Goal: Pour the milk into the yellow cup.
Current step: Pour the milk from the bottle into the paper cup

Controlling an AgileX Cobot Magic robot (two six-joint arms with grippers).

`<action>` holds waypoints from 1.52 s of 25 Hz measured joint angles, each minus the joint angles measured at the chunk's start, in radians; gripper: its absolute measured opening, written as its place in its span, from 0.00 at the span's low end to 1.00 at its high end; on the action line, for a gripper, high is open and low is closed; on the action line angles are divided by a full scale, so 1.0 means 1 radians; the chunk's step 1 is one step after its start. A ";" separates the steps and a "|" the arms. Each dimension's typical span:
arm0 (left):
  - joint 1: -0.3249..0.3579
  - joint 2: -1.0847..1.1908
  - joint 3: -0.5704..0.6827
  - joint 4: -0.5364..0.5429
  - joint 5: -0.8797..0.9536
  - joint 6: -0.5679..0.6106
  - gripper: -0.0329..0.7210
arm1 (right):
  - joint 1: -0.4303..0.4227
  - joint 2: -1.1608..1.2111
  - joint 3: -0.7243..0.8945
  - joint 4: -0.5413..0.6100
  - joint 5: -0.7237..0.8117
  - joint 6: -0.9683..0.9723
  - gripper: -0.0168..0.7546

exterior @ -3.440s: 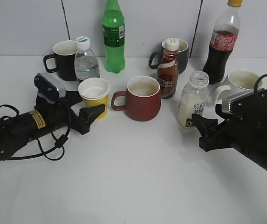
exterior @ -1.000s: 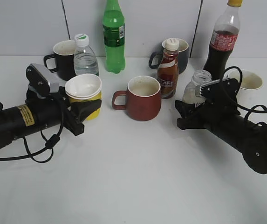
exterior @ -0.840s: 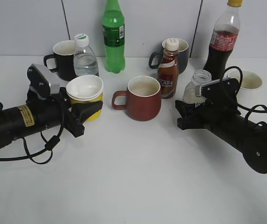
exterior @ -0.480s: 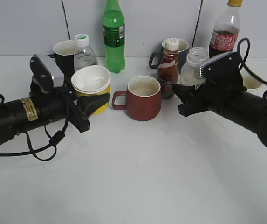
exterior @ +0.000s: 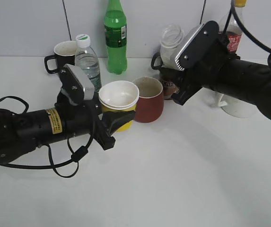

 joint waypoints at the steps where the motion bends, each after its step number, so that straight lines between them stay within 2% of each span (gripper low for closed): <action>1: -0.009 -0.005 0.000 -0.005 0.012 -0.008 0.51 | 0.010 0.000 -0.006 -0.010 0.005 -0.036 0.59; 5: -0.045 -0.017 0.000 -0.015 0.024 -0.029 0.51 | 0.034 0.000 -0.019 -0.059 0.008 -0.162 0.59; 15: -0.099 -0.020 -0.016 -0.017 0.028 -0.032 0.51 | 0.036 0.000 -0.019 -0.085 0.011 -0.491 0.59; 30: -0.100 -0.020 -0.031 -0.012 0.028 -0.032 0.51 | 0.036 0.000 -0.019 -0.085 -0.027 -0.764 0.59; 38: -0.100 -0.020 -0.031 0.039 0.028 -0.033 0.51 | 0.036 0.000 -0.020 -0.085 -0.035 -0.856 0.59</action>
